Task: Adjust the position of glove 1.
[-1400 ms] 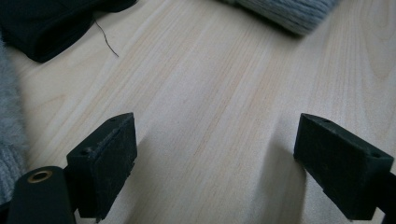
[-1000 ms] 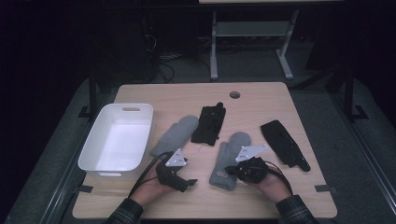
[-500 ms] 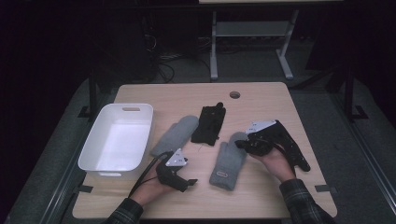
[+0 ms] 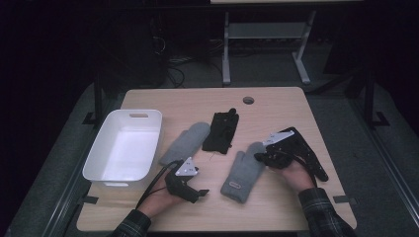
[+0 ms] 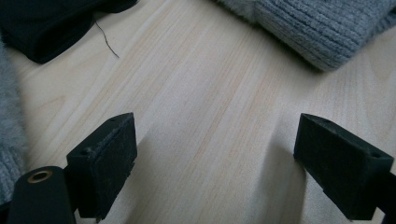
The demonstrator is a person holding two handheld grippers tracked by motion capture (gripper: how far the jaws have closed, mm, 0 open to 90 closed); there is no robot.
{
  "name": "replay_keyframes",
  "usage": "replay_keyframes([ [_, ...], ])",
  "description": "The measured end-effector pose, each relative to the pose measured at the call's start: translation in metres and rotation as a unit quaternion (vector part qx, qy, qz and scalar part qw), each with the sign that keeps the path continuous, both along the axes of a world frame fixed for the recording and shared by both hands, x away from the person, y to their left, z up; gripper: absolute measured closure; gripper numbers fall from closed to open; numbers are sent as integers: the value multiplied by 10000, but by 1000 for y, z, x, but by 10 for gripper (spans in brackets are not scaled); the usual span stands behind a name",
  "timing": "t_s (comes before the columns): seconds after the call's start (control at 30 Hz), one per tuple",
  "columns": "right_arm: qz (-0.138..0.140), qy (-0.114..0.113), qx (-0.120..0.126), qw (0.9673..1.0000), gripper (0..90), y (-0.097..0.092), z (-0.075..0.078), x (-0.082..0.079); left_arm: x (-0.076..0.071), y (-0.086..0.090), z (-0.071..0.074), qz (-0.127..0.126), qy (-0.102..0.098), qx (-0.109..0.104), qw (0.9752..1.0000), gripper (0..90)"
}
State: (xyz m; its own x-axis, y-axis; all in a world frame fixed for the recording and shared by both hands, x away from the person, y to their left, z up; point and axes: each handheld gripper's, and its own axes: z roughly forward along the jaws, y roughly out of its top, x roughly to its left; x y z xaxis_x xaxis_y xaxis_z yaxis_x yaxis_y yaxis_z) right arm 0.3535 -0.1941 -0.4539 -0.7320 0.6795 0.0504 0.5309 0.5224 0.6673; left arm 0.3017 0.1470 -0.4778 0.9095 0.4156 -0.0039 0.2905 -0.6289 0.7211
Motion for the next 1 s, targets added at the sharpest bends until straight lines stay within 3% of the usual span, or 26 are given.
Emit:
replay_keyframes([
  [0.47, -19, 98, -32, 9999, 900, -20, 2, -36, 1, 0, 0, -6, -38, 16, 10000, 123],
  [0.57, -57, 20, 95, 9999, 884, -22, 5, -37, 1, 0, 0, -8, -39, 19, 10000, 123],
  [0.63, -117, -72, 259, 9996, 841, -25, 9, -38, 1, 0, 0, 1, -38, 8, 10000, 123],
  [0.83, -246, -364, 424, 9981, 616, -40, 16, -52, 0, 0, 0, 16, -17, -5, 10000, 123],
  [1.0, -479, -334, 485, 9971, 401, -57, 12, -69, 0, 0, 0, 6, -1, 19, 10000, 123],
])
